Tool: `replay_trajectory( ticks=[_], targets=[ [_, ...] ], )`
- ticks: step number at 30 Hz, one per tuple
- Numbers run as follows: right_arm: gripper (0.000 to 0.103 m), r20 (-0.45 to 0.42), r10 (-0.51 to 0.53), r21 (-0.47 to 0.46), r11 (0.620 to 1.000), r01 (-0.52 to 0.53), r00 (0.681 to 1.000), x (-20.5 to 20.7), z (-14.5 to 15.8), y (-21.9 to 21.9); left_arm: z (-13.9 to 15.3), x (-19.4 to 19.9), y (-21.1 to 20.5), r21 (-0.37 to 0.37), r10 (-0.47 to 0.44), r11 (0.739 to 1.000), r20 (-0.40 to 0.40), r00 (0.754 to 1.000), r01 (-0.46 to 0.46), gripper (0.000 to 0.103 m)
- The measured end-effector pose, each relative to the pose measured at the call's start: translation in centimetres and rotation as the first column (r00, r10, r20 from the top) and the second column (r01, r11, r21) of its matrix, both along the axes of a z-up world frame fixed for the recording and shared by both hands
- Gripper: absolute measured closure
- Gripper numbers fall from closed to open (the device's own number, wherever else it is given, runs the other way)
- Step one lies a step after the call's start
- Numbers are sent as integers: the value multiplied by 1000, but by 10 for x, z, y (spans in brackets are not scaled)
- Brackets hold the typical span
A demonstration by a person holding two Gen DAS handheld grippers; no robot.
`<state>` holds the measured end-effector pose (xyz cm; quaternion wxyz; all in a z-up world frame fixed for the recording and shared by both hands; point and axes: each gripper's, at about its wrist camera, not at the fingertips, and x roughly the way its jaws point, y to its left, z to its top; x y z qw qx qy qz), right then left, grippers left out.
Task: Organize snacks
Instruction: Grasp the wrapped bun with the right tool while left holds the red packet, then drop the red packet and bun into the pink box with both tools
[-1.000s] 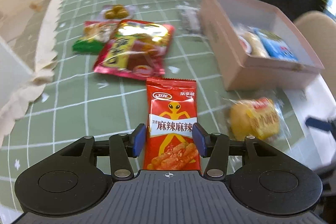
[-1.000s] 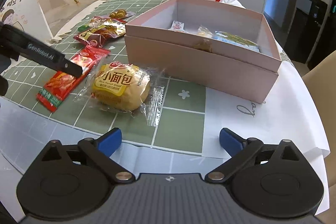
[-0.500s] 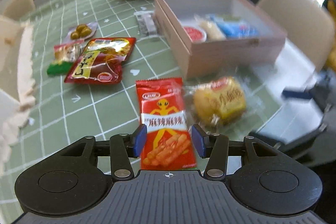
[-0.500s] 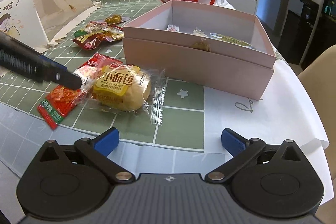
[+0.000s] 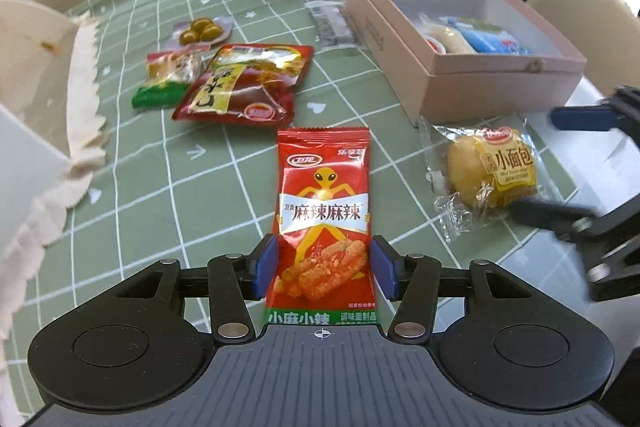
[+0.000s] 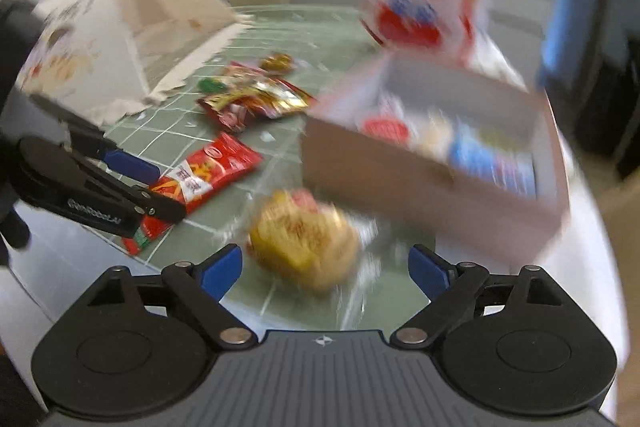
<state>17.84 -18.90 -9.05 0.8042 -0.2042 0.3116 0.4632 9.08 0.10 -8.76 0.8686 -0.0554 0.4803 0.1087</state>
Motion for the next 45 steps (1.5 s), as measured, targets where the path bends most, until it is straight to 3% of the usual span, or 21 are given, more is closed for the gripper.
replay_trajectory(
  ticks=[3, 5, 7, 8, 11, 13, 15, 17, 18, 21, 27, 31, 36, 40, 45],
  targets=[
    [13, -67, 8, -100, 995, -14, 998, 6, -6, 20, 1, -5, 4, -11, 10, 1000, 9, 1000, -10, 46],
    [13, -215, 62, -61, 995, -77, 975, 3, -2, 18, 2, -8, 7, -18, 21, 1000, 14, 1000, -21, 46],
    [16, -272, 151, 8, 988, -154, 950, -6, 9, 10, 0, -10, 10, -26, 25, 999, 16, 1000, -25, 46],
    [16, -246, 159, 13, 987, -160, 956, -10, 14, 9, 0, -10, 11, -27, 23, 999, 17, 1000, -22, 46],
    [16, -46, 135, -23, 990, -136, 990, -19, 24, 19, 0, -11, 10, -25, 18, 1000, 21, 1000, -17, 46],
    [16, 7, 104, -33, 994, -104, 995, -15, 22, 30, 0, -11, 10, -25, 18, 1000, 23, 1000, -17, 46],
    [17, -47, 87, -29, 996, -89, 995, -3, 15, 42, 0, -11, 10, -27, 19, 999, 23, 1000, -18, 45],
    [30, -131, 75, -31, 996, -80, 989, 5, 8, 54, -1, -12, 10, -27, 19, 999, 22, 1000, -18, 45],
    [48, -156, 68, -40, 996, -76, 985, 6, 5, 55, -1, -12, 10, -27, 19, 999, 23, 1000, -18, 45],
    [54, -192, 68, -18, 997, -73, 979, 1, 4, 43, -2, -12, 10, -27, 20, 999, 23, 1000, -19, 45],
    [54, -172, -25, -10, 1000, 23, 985, -5, 3, 14, -5, -10, 6, -16, 0, 1000, -2, 1000, 0, 39],
    [53, -183, -52, 6, 999, 54, 982, -6, 1, 6, -8, -5, -2, -23, -54, 998, -16, 998, 54, 18],
    [52, -153, -61, 3, 998, 62, 986, -12, -1, 7, -2, -6, 6, -59, 12, 998, 36, 999, -10, 23],
    [47, -127, -64, -13, 998, 63, 990, -18, -4, 8, -7, 1, 14, -54, 53, 997, 22, 998, -51, 24],
    [38, -114, -71, -47, 997, 66, 991, -20, -11, 12, -10, 7, 7, -5, 14, 1000, 17, 1000, -14, 23]
  ],
)
